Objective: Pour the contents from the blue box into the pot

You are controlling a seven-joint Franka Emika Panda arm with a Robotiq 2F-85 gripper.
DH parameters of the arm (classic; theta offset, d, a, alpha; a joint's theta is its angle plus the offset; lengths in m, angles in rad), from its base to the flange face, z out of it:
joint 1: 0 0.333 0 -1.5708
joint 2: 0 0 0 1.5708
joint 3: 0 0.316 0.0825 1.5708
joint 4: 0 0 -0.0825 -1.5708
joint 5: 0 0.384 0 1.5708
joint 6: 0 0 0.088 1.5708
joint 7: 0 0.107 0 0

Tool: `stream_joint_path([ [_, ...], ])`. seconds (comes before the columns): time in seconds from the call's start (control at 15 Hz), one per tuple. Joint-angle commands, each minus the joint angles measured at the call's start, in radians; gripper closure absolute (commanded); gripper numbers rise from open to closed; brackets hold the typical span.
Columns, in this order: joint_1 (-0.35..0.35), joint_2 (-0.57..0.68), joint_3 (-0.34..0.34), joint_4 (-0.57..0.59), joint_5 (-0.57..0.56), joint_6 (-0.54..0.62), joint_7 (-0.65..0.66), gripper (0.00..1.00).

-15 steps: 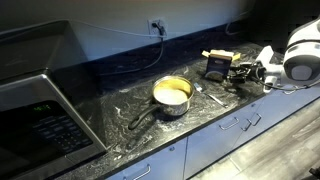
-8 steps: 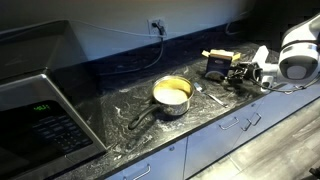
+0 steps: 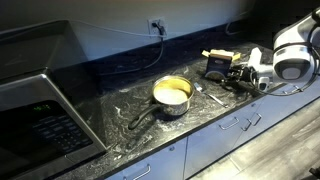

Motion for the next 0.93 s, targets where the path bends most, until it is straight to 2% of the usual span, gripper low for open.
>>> stream_joint_path([
  [0.0, 0.001, 0.012, 0.004, 0.032, -0.038, 0.026, 0.026, 0.49],
  [0.2, -0.004, 0.007, 0.006, 0.027, -0.06, 0.014, 0.034, 0.73],
  [0.27, -0.007, 0.001, 0.007, 0.021, -0.077, 0.007, 0.046, 0.78],
  [0.53, -0.011, -0.07, 0.002, -0.039, -0.215, -0.027, 0.098, 0.86],
  [0.87, -0.011, -0.22, -0.029, -0.144, -0.516, -0.066, 0.209, 0.86],
])
